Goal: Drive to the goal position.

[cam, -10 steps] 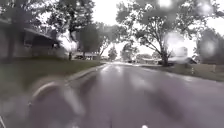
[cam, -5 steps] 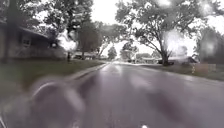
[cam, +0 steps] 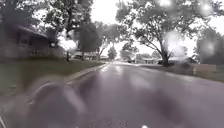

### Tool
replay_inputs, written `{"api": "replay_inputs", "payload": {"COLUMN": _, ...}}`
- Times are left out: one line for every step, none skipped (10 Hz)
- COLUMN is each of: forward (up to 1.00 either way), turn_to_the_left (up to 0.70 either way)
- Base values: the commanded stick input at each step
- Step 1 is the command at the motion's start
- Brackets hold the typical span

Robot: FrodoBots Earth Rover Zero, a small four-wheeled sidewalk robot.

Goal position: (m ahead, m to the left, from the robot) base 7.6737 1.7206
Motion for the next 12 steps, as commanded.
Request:
{"api": "replay_inputs", "payload": {"forward": 0.5, "turn_to_the_left": 0.0}}
{"api": "replay_inputs", "payload": {"forward": 0.5, "turn_to_the_left": 0.0}}
{"api": "replay_inputs", "payload": {"forward": 0.5, "turn_to_the_left": 0.0}}
{"api": "replay_inputs", "payload": {"forward": 0.5, "turn_to_the_left": 0.0}}
{"api": "replay_inputs", "payload": {"forward": 0.5, "turn_to_the_left": 0.0}}
{"api": "replay_inputs", "payload": {"forward": 0.5, "turn_to_the_left": 0.0}}
{"api": "replay_inputs", "payload": {"forward": 0.5, "turn_to_the_left": 0.0}}
{"api": "replay_inputs", "payload": {"forward": 0.5, "turn_to_the_left": 0.0}}
{"api": "replay_inputs", "payload": {"forward": 0.5, "turn_to_the_left": 0.0}}
{"api": "replay_inputs", "payload": {"forward": 0.5, "turn_to_the_left": 0.11}}
{"api": "replay_inputs", "payload": {"forward": 0.5, "turn_to_the_left": 0.37}}
{"api": "replay_inputs", "payload": {"forward": 0.5, "turn_to_the_left": 0.49}}
